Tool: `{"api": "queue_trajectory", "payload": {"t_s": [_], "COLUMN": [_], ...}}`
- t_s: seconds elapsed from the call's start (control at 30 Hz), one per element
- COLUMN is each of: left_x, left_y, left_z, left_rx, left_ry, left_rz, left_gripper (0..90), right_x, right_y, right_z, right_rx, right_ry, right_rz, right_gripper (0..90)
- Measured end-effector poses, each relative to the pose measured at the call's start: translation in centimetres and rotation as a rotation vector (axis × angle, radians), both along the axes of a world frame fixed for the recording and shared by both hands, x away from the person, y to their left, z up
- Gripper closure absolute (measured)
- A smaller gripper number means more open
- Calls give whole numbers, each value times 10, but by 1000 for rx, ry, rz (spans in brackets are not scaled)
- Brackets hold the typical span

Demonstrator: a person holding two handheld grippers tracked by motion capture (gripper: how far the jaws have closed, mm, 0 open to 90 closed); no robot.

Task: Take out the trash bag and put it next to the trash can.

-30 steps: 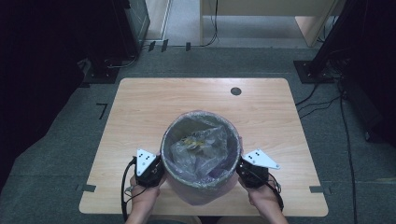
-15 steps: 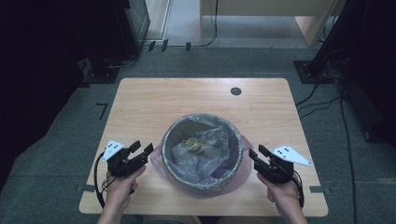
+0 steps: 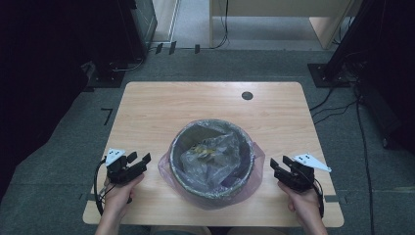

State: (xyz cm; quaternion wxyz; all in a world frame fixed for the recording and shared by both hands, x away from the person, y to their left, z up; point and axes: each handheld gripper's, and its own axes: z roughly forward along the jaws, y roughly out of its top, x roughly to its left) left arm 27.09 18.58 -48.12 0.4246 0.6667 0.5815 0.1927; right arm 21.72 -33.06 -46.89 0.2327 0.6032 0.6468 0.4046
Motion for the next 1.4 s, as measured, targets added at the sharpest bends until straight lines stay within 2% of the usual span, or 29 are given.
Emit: {"api": "queue_trajectory", "payload": {"t_s": [0.07,0.13,0.17,0.2,0.23,0.27,0.3,0.33,0.4,0.47,0.5,0.63,0.7,0.73,0.77,0.8,0.9,1.1,1.13,1.17,1.2,1.23,1.27,1.33,1.4], "left_x": [1,3,3,2,2,1,1,0,0,0,0,-2,-3,-4,-4,-5,-7,-9,-10,-10,-12,-13,-13,-16,-18], "left_y": [1,2,-1,-3,-3,-8,-8,-11,-12,-16,-19,-23,-26,-28,-30,-32,-41,-54,-59,-59,-62,-65,-65,-68,-68], "left_z": [-5,-14,-21,-23,-23,-26,-26,-27,-28,-32,-33,-34,-35,-36,-36,-36,-36,-36,-35,-35,-33,-28,-28,-22,-15], "left_rx": [14,70,125,154,154,190,190,192,191,208,239,260,261,261,270,283,316,290,256,256,218,189,189,170,127], "left_ry": [14,34,37,29,29,17,17,25,29,41,38,33,18,12,7,-1,-24,-15,-9,-9,-13,-36,-36,-71,-102], "left_rz": [5,7,9,3,3,-20,-20,-52,-64,-85,-99,-110,-118,-124,-132,-140,-157,-206,-239,-239,-256,-274,-274,-284,-290], "left_gripper": [403,404,404,401,396,396,396,396,395,395,391,385,381,381,381,381,379,362,363,363,363,362,362,360,358], "right_x": [2,4,5,6,8,9,10,10,11,12,12,11,11,10,10,10,9,9,9,9,9,9,9,9,9], "right_y": [-4,-6,-8,-8,-9,-9,-10,-10,-10,-9,-10,-10,-8,-4,-4,-2,0,1,1,1,1,1,1,1,1], "right_z": [-9,-18,-22,-27,-31,-35,-39,-42,-45,-47,-48,-49,-50,-51,-51,-52,-52,-52,-52,-52,-52,-52,-52,-52,-52], "right_rx": [-32,-59,-77,-90,-104,-116,-117,-113,-109,-104,-97,-85,-106,-149,-149,-174,-179,-179,-179,-179,-179,-179,-179,-178,-179], "right_ry": [16,31,41,56,67,78,90,103,114,132,130,118,109,102,102,102,96,97,97,97,97,97,97,97,96], "right_rz": [-16,-23,-23,-25,-28,-29,-28,-27,-26,-25,-21,-28,-24,-7,-7,4,26,39,43,43,44,45,45,46,46], "right_gripper": [484,463,457,450,443,442,440,437,434,419,408,401,389,356,356,343,337,327,324,324,323,322,322,321,320]}}
